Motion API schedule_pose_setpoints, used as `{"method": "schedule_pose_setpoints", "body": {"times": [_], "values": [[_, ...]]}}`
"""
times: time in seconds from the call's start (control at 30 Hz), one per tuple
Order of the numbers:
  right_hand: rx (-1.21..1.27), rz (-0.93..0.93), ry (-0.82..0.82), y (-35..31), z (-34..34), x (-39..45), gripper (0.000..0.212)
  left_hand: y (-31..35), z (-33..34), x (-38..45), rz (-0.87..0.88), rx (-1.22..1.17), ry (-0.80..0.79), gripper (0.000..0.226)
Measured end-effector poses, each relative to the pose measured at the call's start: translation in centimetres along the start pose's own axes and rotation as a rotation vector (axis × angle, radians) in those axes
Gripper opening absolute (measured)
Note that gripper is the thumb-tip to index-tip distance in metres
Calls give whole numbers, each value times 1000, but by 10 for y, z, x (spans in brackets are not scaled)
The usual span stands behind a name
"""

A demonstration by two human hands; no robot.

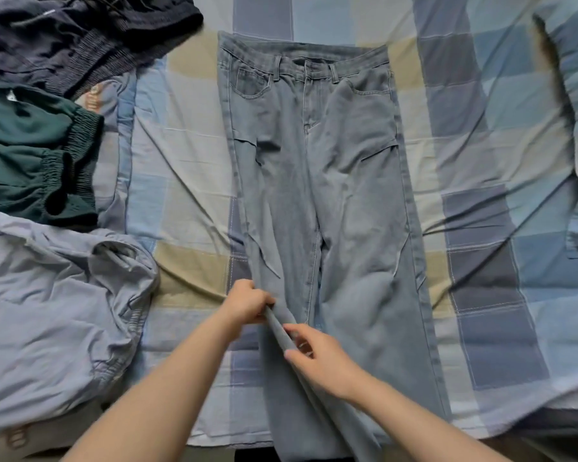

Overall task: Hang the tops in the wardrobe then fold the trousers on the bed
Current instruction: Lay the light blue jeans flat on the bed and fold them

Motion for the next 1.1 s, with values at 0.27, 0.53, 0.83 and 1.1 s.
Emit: {"method": "schedule_pose_setpoints", "body": {"times": [0.27,0.53,0.83,1.1], "values": [[280,494,54,29,-25,45,12,-53,-123,31,-62,-109,328,17],[110,550,63,51,51,39,38,-152,-76,70,-123,110,244,72],[9,618,-45,69,106,-12,32,-173,-14,-30,-347,76,-13,9],[281,648,-22,63,103,-56,22,-221,-49,-67,-259,-338,-254,15]]}}
Point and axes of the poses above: each hand's wrist, its own x-axis towards the middle knuckle, its own z-axis out of the palm, y = z × x, the point moved 1 cm from there along x, towards the middle knuckle, and after that the axes turned 3 degrees about y, right-handed, at the moved point
